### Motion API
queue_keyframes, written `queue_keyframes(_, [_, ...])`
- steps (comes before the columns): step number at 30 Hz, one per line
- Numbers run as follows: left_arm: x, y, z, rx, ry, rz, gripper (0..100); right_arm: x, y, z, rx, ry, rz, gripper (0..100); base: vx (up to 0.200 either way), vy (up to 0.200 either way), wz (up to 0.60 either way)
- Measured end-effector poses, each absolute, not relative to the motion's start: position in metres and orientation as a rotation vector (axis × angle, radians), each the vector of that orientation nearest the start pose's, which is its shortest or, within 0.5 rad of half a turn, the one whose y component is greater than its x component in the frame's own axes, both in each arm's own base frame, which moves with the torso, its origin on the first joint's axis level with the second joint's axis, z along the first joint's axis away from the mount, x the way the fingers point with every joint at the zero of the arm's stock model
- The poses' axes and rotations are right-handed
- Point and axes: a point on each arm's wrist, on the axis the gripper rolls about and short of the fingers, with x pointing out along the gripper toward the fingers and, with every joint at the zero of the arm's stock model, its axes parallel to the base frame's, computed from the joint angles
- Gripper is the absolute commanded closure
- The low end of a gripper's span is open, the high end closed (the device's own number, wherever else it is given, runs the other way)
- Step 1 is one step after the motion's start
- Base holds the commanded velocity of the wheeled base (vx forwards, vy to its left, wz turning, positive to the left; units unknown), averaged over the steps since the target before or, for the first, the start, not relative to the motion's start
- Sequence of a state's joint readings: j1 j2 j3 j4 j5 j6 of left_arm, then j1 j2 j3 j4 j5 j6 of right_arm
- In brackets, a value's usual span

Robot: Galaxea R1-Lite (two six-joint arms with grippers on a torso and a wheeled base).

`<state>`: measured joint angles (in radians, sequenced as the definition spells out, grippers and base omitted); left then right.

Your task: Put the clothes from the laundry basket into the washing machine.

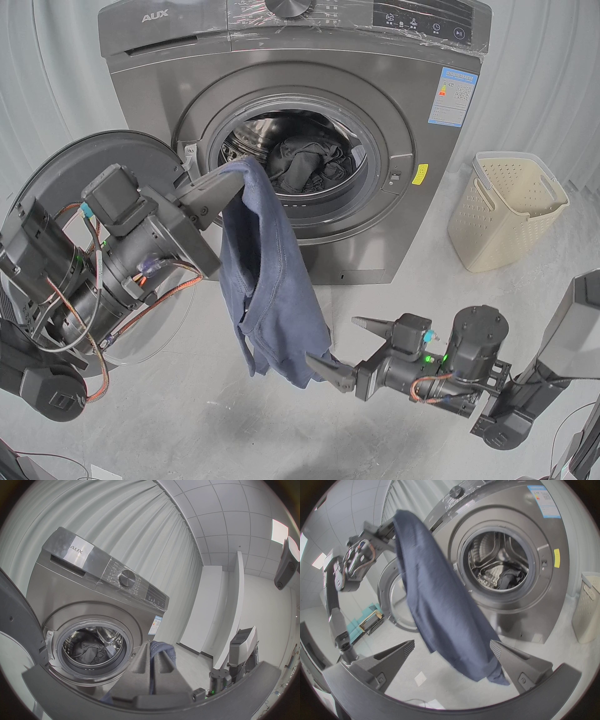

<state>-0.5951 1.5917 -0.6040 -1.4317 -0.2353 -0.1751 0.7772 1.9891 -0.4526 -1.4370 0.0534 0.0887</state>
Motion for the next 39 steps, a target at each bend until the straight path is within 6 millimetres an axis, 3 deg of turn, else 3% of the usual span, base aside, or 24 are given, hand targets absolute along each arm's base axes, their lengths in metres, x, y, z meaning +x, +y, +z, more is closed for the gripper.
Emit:
queue_keyframes(7, [0.209,-0.149,0.239,-0.246,-0.382,-0.863,100,0.239,0.218,0.095,0.038,0.079,0.857,0,0.0,0.0,0.0])
queue_keyframes(27, [0.201,-0.149,0.246,-0.255,-0.412,-0.888,100,0.284,0.288,0.079,0.066,-0.033,0.912,0,0.0,0.0,0.0])
queue_keyframes(39, [0.194,-0.149,0.254,-0.272,-0.437,-0.912,100,0.313,0.306,0.065,0.109,-0.07,0.852,0,0.0,0.0,0.0])
